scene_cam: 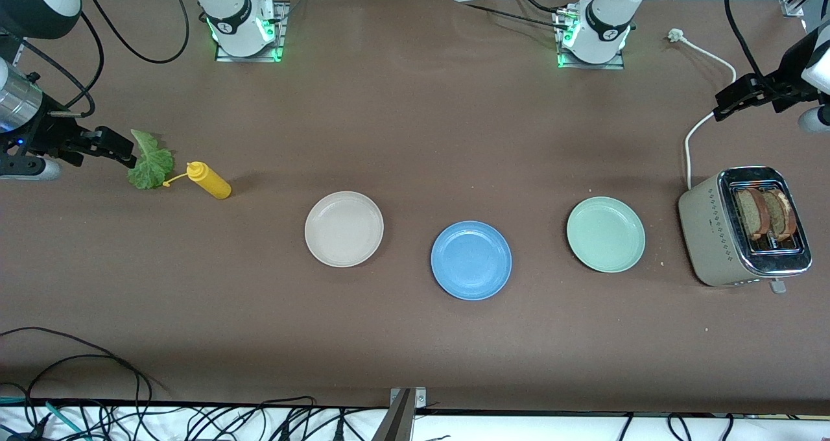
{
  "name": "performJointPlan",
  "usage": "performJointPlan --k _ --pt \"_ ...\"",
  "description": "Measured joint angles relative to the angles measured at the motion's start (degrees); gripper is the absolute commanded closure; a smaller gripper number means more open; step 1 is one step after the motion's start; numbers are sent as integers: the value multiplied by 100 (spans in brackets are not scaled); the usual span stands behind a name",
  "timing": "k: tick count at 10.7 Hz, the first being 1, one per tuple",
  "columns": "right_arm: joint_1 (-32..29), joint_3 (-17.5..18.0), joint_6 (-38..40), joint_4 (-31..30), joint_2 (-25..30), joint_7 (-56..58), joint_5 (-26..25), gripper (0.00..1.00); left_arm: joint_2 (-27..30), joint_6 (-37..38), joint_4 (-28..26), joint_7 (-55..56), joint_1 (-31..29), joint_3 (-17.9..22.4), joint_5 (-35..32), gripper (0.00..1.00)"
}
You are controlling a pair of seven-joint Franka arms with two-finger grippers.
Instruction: Make sandwich in blue plate with both arms
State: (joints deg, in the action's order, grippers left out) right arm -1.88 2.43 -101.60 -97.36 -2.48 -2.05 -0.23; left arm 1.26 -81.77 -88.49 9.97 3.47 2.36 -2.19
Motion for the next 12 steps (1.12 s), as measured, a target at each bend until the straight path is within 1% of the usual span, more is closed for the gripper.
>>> performJointPlan --k 4,7,12 --pt "1 1 -3 4 2 7 0 0 -10 0 0 0 7 -5 0 0" --pt "11 5 -24 159 0 6 1 0 -11 0 0 0 14 -7 0 0" --pt "1 0 -18 164 -101 4 0 0 -12 0 0 0 14 -6 0 0"
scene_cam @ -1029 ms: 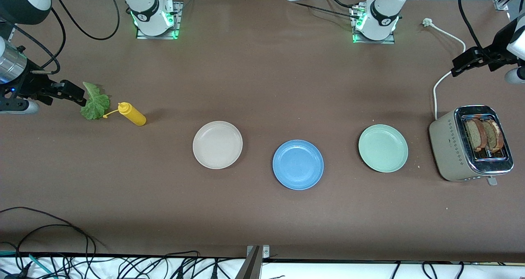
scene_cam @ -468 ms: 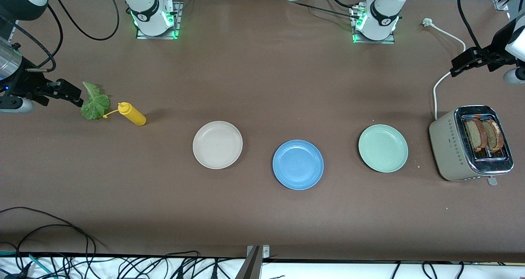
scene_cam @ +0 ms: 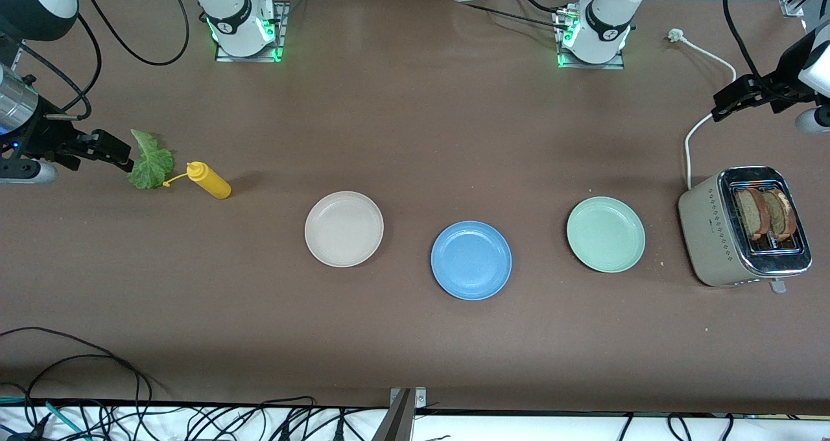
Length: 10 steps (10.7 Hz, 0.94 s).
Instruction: Make sandwich in blue plate with both arms
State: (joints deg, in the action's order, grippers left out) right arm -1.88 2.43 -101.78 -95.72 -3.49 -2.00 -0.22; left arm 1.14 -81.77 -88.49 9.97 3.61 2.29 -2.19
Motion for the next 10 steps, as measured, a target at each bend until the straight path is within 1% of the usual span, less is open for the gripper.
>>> performJointPlan --k 10 --pt "0 0 10 0 -61 -2 0 0 0 0 0 0 1 0 0 0"
